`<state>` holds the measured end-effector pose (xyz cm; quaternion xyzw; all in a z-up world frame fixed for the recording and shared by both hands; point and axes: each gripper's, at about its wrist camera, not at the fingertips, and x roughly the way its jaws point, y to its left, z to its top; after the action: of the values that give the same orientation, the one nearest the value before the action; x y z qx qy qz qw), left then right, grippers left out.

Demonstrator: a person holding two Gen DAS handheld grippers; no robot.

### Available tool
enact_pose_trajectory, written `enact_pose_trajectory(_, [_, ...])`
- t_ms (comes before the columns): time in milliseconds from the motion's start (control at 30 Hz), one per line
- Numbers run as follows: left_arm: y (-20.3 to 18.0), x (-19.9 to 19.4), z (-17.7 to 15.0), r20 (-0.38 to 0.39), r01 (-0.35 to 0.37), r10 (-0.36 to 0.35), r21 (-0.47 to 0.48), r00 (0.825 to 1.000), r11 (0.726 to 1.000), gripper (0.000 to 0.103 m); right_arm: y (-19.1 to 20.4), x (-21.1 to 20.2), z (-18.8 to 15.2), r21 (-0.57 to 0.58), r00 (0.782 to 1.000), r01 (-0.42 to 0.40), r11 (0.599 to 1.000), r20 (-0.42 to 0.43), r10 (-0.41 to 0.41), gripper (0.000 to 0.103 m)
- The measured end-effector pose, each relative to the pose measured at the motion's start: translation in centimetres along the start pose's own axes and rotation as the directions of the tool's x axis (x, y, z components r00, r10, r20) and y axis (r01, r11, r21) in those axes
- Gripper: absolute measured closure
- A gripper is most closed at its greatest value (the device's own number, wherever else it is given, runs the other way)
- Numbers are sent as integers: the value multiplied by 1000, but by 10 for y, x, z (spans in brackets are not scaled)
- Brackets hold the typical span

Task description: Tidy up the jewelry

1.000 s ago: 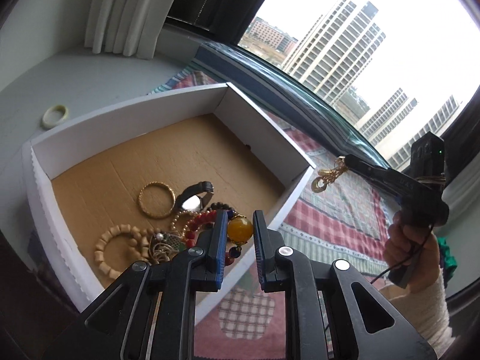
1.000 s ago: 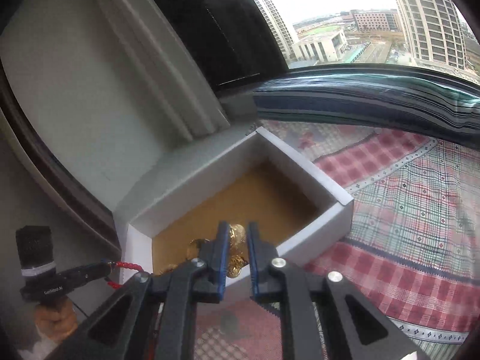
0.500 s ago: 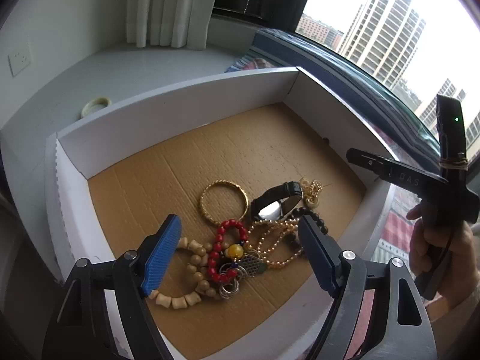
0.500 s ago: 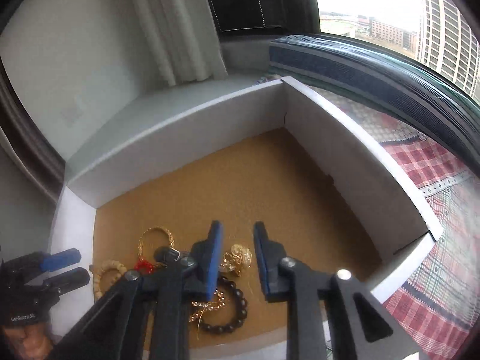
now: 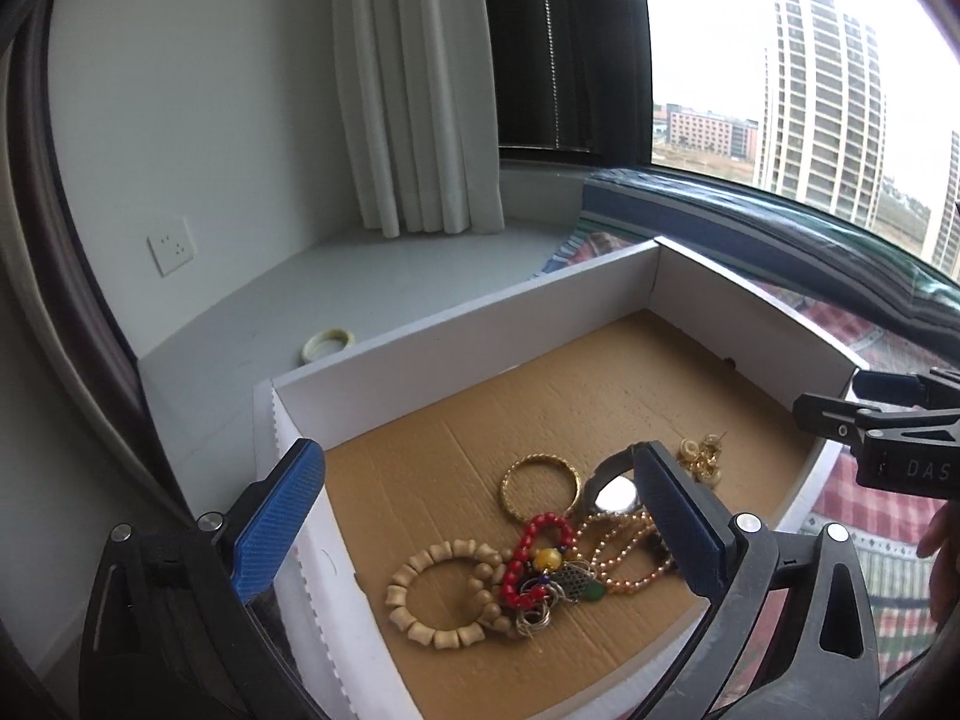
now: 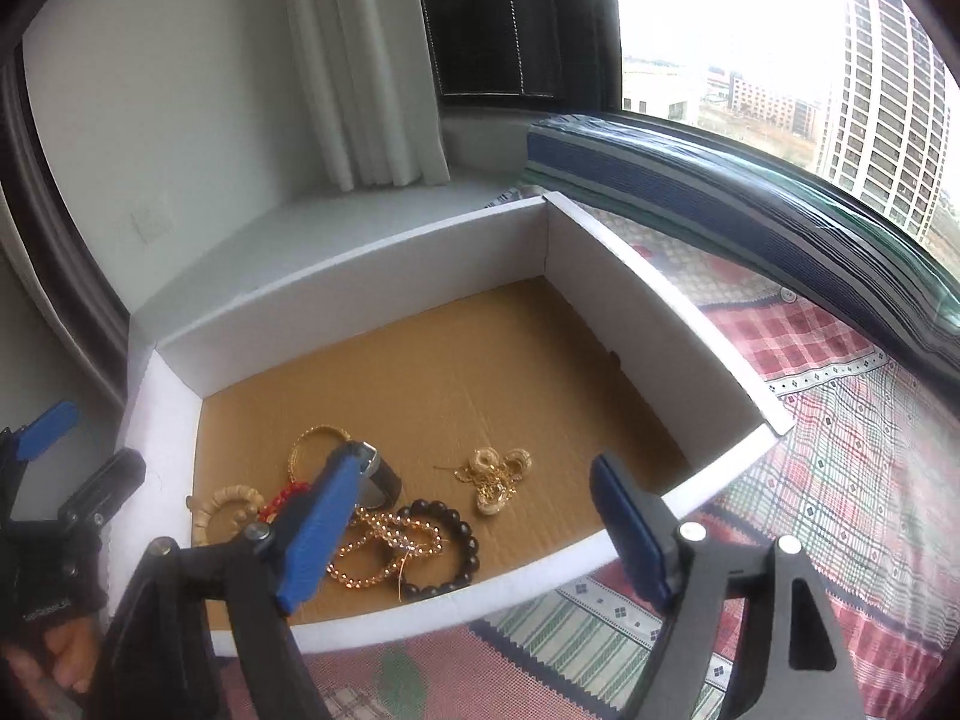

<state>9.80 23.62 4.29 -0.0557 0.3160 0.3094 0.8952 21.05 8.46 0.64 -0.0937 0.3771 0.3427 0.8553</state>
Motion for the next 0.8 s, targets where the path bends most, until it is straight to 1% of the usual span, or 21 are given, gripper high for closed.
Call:
enact_pose_trajectory(133, [2,5,-2,-82,32,-33,-15,996,999,1,10,-7,-5,-43,1000,15,999,-7,-16,22])
enact_pose_trajectory(233, [0,8,-5,-109,32,-34,-16,993,999,1,17,-9,-8,-82,1000,26,996,3,-25,22])
enact_pose_trajectory(333, [-2,10,-6,-127,27,-28,-9,992,1000,1,21,-8,-11,-98,999,32,995,-10,-33,22])
enact_pose_trajectory(467, [-1,10,-8,-135,37,-38,-13,990,999,1,26,-6,-15,-115,1000,26,993,-14,-28,22])
enact_pose_trajectory(600, [0,13,-9,-149,4,-4,0,989,1000,1,33,-6,-18,-128,1000,20,992,-18,-23,22])
enact_pose_trajectory(800, [7,13,-14,-154,-23,22,-2,988,1000,1,42,-15,-23,-158,998,67,985,26,-64,22])
